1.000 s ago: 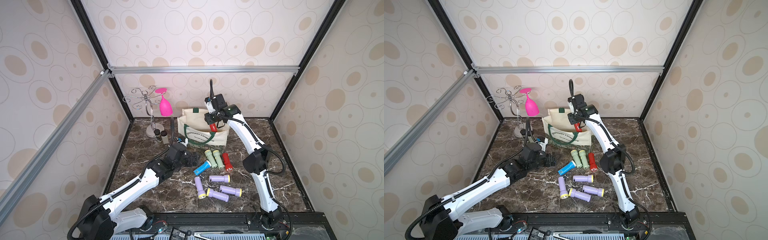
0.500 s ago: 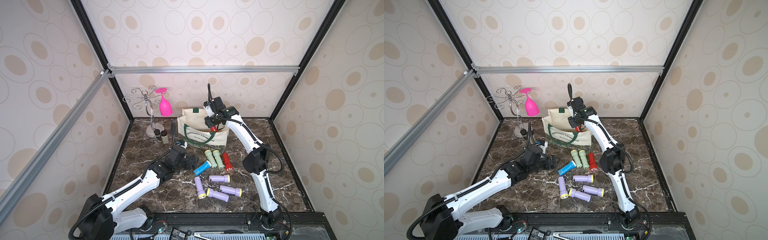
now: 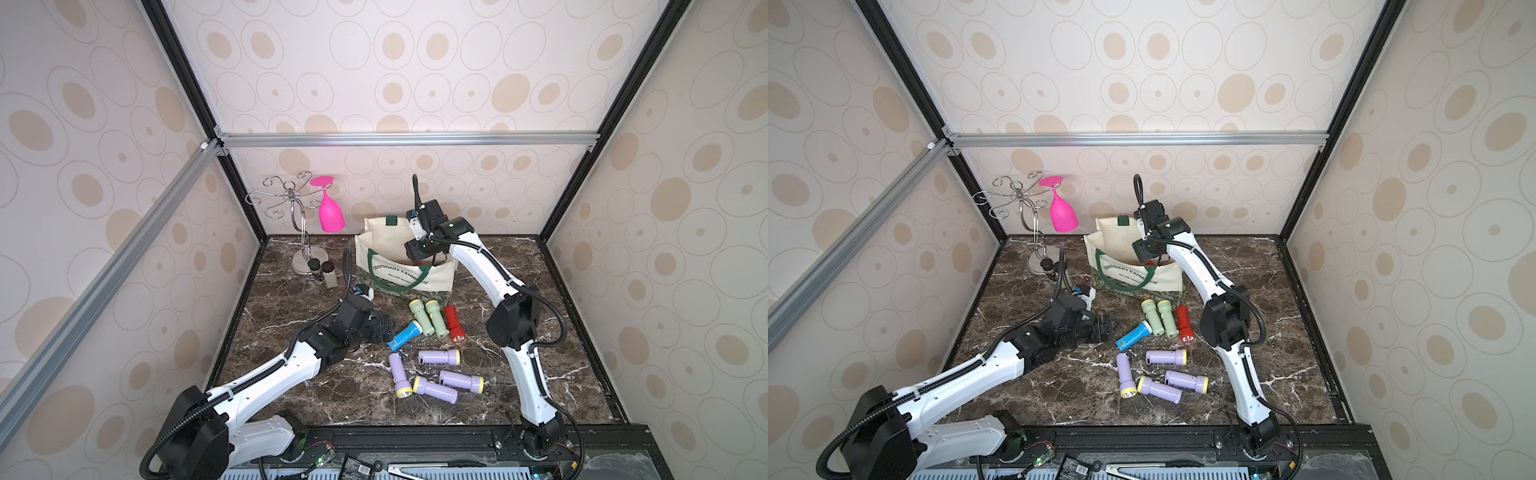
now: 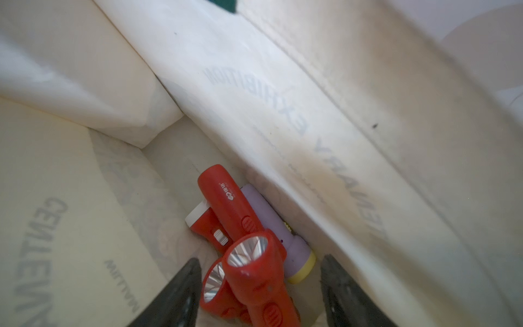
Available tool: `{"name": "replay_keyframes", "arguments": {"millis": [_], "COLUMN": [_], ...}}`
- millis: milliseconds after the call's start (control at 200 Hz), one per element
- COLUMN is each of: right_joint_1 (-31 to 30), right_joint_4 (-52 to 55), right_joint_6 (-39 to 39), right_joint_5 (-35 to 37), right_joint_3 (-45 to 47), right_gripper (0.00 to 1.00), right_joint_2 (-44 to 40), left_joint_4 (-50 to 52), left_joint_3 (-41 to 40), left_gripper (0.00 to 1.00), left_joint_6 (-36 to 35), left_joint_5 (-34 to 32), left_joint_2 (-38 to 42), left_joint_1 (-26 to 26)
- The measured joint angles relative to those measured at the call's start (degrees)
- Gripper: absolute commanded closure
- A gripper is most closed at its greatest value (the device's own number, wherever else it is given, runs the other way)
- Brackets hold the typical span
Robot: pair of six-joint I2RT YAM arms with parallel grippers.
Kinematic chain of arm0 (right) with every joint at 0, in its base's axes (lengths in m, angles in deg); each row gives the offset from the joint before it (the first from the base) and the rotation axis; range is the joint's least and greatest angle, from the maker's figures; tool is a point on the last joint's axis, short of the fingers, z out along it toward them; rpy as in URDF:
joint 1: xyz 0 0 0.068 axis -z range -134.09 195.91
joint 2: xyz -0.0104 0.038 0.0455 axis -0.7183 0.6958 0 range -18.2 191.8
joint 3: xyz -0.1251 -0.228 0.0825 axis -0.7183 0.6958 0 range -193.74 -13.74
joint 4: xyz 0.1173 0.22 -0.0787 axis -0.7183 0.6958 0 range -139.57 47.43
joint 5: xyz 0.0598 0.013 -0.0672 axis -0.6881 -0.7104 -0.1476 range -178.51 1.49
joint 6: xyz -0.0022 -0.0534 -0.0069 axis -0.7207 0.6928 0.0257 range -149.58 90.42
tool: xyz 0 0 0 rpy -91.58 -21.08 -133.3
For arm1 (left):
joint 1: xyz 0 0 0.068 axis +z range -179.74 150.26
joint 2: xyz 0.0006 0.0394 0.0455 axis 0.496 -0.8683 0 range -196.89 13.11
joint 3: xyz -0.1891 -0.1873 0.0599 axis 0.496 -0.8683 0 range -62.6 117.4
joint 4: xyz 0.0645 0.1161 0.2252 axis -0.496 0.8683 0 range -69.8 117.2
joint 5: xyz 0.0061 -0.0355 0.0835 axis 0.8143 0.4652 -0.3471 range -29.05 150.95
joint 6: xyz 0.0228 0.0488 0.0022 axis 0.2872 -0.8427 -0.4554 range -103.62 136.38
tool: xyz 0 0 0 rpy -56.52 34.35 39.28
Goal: Put the flashlights into the tote bags
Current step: Place the flashlight in the canvas bag.
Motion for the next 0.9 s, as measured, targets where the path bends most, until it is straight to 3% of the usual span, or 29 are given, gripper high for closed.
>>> {"name": "replay_keyframes", "arguments": {"millis": [465,570,655,795,895], "right_joint_1": [-2.27,-3.34,-4.48,-6.58,-7.78], "right_joint_4": [1.95,3.56,5.07,5.77,5.16], "right_joint_6": [-7.87,-10.60,-11.76,-12.22,-12.26], "right_joint_5": [2.19,2.49,2.21,0.44,-1.25], "right_joint_3": [-1.81,-1.92,-1.77,5.38,15.58], "right_gripper": [0.23,0.13,0.12,0.09,0.06], "right_joint_2": [-10.84,-12.98,-14.73,-21.57,-28.89], "left_joint_4": [3.26,3.56,4.22,5.14,6.34], "left_joint_3": [-3.65,-6.19,-6.95,-6.97,-6.97], "left_gripper": [0.20,0.21,0.21,0.21,0.21], "left_joint_6": [-0.42,0.17,0.87,2.93,5.90], "left_joint_5": [3.58,5.11,5.90,6.10,5.84], "left_joint_2": [2.23,3.58,4.37,4.59,4.55], "left_joint_1": [0.00,-0.31,-0.52,-1.22,-3.19]}}
